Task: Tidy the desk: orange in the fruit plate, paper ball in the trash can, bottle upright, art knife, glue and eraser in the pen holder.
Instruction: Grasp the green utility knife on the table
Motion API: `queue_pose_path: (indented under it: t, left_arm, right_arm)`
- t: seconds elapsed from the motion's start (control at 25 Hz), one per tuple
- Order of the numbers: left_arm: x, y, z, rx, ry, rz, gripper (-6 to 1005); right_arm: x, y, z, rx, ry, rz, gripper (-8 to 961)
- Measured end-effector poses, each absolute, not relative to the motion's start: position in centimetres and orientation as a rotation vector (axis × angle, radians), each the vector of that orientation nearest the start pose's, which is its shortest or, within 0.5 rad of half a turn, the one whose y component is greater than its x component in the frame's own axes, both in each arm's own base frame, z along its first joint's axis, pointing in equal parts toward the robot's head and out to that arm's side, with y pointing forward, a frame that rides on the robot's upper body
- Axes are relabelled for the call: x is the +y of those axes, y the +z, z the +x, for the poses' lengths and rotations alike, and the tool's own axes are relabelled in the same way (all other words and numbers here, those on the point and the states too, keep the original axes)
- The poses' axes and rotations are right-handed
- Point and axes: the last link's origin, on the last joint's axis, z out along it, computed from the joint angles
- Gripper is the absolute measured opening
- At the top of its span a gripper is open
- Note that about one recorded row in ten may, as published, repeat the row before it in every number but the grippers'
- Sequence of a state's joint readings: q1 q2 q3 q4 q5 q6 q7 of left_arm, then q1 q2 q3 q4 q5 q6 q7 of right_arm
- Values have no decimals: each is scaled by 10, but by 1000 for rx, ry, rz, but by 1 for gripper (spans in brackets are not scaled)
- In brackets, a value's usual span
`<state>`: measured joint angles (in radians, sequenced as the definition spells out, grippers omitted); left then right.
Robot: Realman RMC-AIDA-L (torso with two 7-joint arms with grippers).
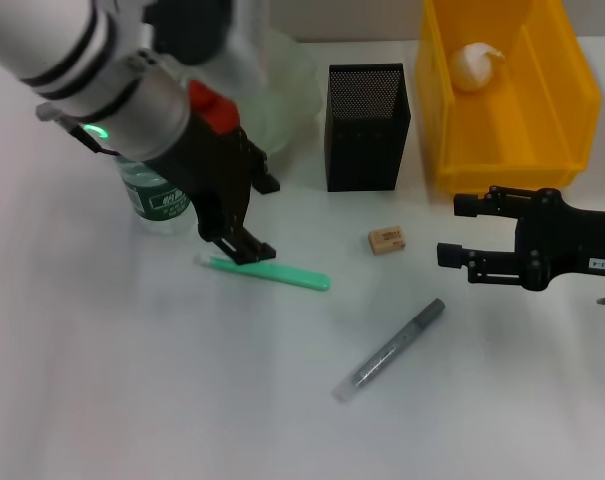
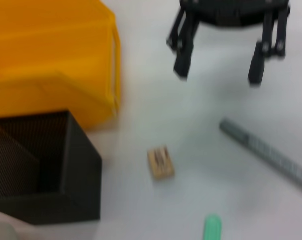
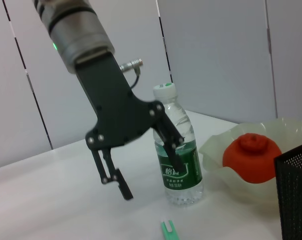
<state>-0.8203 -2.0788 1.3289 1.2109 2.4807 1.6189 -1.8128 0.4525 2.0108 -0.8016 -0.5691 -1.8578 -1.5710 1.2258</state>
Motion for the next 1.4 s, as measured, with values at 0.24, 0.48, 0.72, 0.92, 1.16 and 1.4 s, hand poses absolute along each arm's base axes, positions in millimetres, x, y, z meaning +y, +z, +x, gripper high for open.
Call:
queue_pose_path:
  t: [0.24, 0.48, 0.72, 0.92, 1.16, 1.4]
  left_arm:
    - [378, -32, -118, 249, 773, -2955, 773]
    - [382, -45, -123, 271, 911, -2924, 772]
    - [386, -60, -136, 276, 990, -2906, 772]
    - [388, -65, -143, 283, 1019, -2897, 772]
    - [388, -71, -150, 308, 1050, -2880, 769]
    - [388, -72, -154, 307, 1062, -2879, 749]
  right_arm:
    - [308, 6, 286, 527, 723, -2727, 742]
    - [308, 5, 286, 521, 723, -2728, 742]
    - [308, 2, 286, 523, 724, -2726, 742]
    - [308, 2, 286, 524, 724, -2725, 741]
    - [308, 1, 285, 524, 724, -2724, 741]
    - [309, 1, 284, 520, 725, -2726, 741]
